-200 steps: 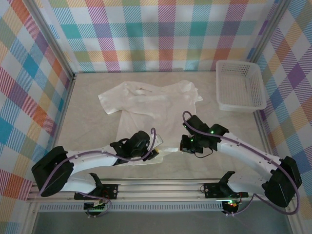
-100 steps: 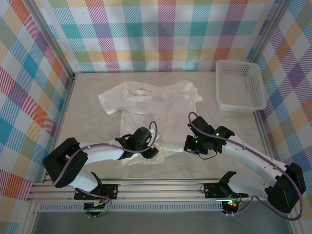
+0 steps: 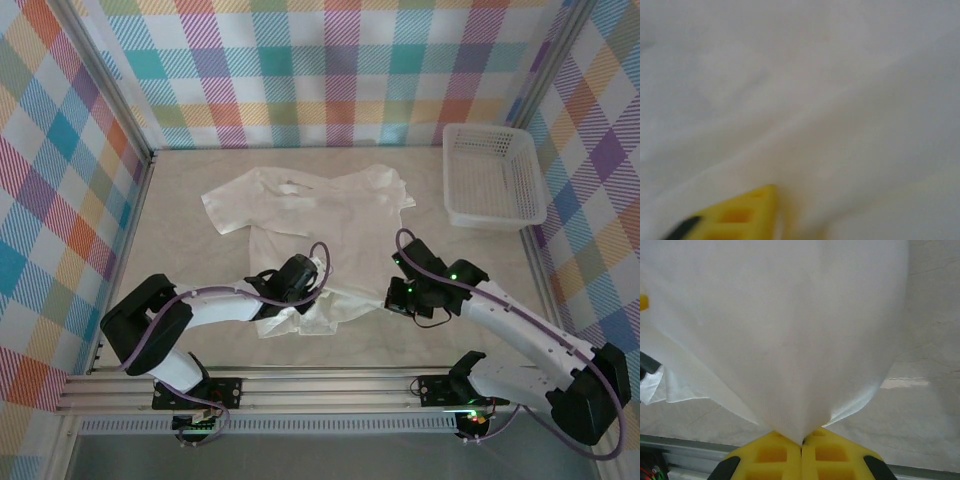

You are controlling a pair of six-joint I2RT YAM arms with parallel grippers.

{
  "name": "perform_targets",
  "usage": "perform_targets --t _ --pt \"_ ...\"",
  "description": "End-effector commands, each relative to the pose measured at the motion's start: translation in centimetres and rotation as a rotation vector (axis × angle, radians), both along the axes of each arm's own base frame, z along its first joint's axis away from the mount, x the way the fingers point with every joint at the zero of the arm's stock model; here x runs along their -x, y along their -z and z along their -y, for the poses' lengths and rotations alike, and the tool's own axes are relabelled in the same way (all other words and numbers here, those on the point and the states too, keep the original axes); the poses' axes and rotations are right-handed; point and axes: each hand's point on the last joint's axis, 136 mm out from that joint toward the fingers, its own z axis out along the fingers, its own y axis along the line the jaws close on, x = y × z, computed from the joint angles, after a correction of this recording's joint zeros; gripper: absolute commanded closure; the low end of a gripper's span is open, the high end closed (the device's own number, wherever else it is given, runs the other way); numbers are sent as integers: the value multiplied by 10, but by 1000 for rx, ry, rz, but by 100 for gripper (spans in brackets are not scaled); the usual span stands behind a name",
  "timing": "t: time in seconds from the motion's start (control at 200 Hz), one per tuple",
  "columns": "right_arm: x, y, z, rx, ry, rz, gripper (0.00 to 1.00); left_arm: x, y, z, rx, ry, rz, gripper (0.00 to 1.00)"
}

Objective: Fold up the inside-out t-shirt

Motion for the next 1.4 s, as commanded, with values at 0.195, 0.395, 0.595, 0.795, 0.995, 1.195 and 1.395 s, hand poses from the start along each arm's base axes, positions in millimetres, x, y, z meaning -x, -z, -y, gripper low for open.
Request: perform_targets --t 0.195,0.395,0.595,0.795,0.995,1.195,1.395 --pt "-2 -10 -15 -72 -161 89 58 10 -71 16 219 -12 -77 100" --pt "-37 -87 -98 -143 -558 761 49 5 -120 22 362 -118 -150 100" --pt "-46 -65 -144 56 -885 1205 66 -28 -139 7 485 -368 -312 100" --pt "-93 -44 -149 514 -918 1416 96 -31 -186 22 589 -315 -318 100" --pt "-147 -41 -154 764 -890 1520 100 -26 -222 24 626 -297 -320 100" --pt "-227 -17 -110 862 -734 1268 100 -14 -285 39 755 -204 -345 100" --pt "-245 -5 -92 521 -693 906 100 -19 -335 52 786 -149 -305 100"
